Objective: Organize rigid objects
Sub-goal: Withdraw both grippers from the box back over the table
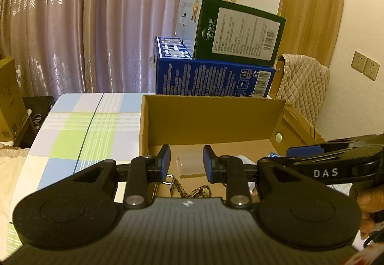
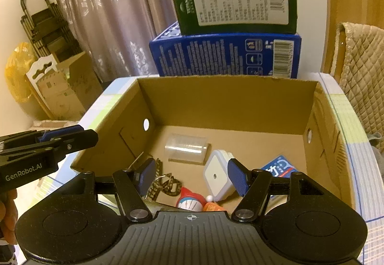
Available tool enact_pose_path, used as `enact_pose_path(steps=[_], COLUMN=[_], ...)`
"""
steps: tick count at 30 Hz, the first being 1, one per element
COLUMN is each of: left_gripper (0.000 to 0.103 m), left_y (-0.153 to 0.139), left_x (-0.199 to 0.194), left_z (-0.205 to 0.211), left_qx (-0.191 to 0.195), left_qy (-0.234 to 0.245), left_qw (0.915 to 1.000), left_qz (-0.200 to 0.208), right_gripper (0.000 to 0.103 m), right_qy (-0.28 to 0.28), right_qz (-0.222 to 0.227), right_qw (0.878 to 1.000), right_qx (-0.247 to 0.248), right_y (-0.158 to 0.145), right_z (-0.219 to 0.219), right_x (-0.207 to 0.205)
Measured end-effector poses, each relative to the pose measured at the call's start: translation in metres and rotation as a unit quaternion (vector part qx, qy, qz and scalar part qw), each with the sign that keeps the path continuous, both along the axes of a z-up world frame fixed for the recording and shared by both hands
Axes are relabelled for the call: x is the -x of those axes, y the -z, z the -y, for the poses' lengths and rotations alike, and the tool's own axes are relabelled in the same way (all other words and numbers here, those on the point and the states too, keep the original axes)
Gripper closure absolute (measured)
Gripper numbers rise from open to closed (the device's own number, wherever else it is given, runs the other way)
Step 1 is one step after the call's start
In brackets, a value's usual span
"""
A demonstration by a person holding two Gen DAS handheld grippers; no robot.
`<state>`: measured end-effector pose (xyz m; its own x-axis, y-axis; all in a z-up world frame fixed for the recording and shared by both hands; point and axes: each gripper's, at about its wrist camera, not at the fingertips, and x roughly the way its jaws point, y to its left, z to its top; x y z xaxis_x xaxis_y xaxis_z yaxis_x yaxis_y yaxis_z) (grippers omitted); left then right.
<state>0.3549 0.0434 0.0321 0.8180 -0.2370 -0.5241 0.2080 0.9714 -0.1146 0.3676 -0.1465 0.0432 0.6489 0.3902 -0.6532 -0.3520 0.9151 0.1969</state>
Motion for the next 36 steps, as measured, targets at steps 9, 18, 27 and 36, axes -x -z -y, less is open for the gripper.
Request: enact_pose_path(steps=[9,18,27,36], left_gripper=[0.077,0.074,0.048,0.022], left_y=[-0.009,-0.002,0.035,0.056], left_x=[0.019,0.067,0.141,0.175], left_z=[0.006,0.017,0.02,0.019], left_qx=[-0.005,-0.011,0.0,-0.005], left_qy=[-0.003,-0.007,-0.023,-0.041], left_qw=[0.9998,0.9995,0.9995,0.9978], left_qz=[0.02,0.027,-0.02,-0.052], right_gripper=[0.039,0.039,0.039,0.023], right_qy=[0.006,0.008,0.02,0.044], right_qz=[0.057,0.092,0.058,0.03], right_qw=[0.998,0.996,0.998,0.998], right_qx=[-0.003,0.003,-0.007,0.024], right_y=[-0.028,-0.039,0.002,0.061], right_z=[0.018,0.044,0.057,0.083], right_x=[0.04,0.108,0.17,0.213])
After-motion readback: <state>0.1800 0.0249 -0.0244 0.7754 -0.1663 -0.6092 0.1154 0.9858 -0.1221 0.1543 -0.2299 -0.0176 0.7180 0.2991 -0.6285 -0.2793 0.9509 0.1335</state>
